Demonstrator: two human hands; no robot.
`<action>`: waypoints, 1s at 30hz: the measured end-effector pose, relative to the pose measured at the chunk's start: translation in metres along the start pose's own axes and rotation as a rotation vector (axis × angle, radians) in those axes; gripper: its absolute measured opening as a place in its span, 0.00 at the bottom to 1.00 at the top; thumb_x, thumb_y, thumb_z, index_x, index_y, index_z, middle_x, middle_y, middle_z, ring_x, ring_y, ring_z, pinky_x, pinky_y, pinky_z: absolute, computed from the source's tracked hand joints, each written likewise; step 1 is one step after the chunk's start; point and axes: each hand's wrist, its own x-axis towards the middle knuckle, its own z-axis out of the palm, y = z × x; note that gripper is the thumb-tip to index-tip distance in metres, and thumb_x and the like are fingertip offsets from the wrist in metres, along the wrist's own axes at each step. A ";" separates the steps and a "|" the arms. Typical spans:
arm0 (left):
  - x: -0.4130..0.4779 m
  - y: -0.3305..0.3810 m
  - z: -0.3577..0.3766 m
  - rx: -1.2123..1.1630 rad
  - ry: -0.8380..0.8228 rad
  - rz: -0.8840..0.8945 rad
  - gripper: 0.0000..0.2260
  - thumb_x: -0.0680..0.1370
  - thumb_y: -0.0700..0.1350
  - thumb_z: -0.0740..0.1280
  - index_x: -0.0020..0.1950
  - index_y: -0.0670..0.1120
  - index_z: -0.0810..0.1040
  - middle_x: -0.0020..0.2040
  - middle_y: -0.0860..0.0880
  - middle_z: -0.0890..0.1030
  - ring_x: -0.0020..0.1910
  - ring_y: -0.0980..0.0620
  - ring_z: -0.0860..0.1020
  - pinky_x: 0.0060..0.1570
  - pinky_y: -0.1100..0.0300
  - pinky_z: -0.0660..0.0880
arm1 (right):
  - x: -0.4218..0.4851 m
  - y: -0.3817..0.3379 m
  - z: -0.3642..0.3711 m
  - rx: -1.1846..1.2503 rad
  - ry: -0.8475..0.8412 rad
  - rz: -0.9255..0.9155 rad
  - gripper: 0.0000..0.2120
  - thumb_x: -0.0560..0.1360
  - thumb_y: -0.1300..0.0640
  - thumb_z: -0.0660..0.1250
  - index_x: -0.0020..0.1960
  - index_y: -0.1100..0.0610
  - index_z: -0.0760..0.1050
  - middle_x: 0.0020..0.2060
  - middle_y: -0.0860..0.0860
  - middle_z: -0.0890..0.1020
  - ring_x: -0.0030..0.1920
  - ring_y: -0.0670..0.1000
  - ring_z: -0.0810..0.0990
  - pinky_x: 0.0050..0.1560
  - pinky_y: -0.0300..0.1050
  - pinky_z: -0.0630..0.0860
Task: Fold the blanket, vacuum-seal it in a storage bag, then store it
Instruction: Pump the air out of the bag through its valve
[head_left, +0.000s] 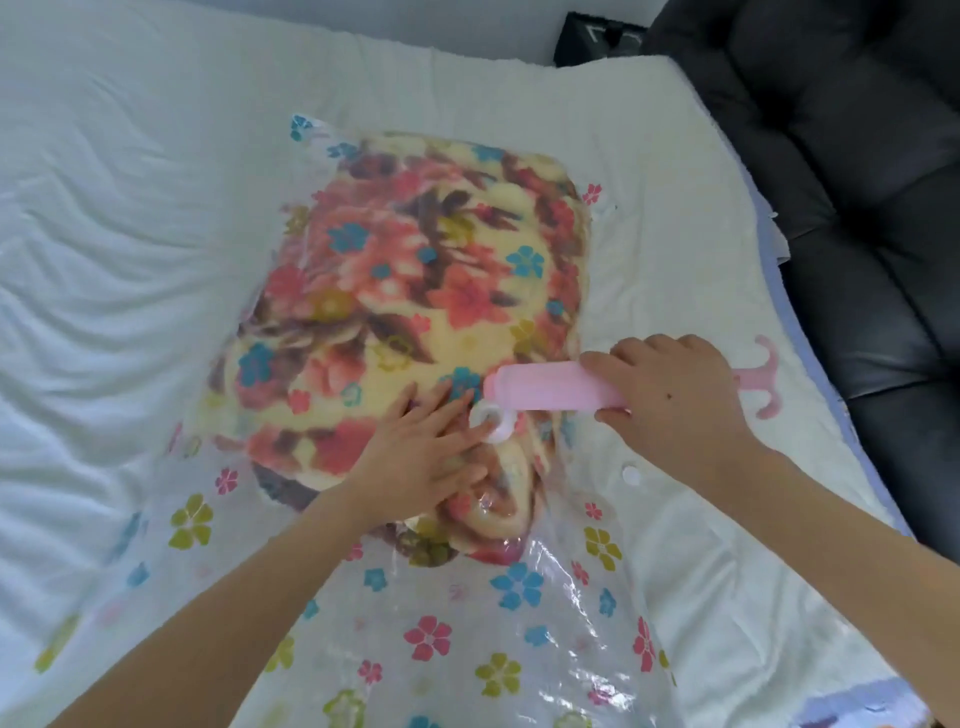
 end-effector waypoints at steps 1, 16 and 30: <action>0.001 0.000 0.006 0.041 0.022 0.031 0.23 0.79 0.65 0.46 0.71 0.60 0.62 0.70 0.43 0.70 0.70 0.38 0.66 0.68 0.38 0.57 | 0.004 -0.004 -0.005 -0.029 -0.018 -0.015 0.20 0.54 0.56 0.80 0.45 0.56 0.81 0.28 0.53 0.78 0.28 0.56 0.75 0.32 0.44 0.67; 0.004 0.006 0.028 0.170 0.194 0.128 0.19 0.76 0.59 0.56 0.65 0.59 0.74 0.70 0.36 0.68 0.70 0.31 0.62 0.65 0.26 0.50 | 0.005 -0.051 -0.026 -0.510 -0.025 -0.311 0.22 0.61 0.66 0.48 0.41 0.58 0.80 0.28 0.54 0.74 0.29 0.54 0.72 0.35 0.46 0.66; 0.005 0.008 0.028 -0.141 0.321 -0.042 0.05 0.72 0.50 0.67 0.44 0.52 0.81 0.56 0.46 0.80 0.66 0.39 0.72 0.69 0.37 0.53 | 0.016 -0.063 -0.032 -0.898 -0.164 -0.580 0.17 0.68 0.65 0.55 0.44 0.56 0.81 0.38 0.57 0.82 0.37 0.58 0.79 0.44 0.50 0.75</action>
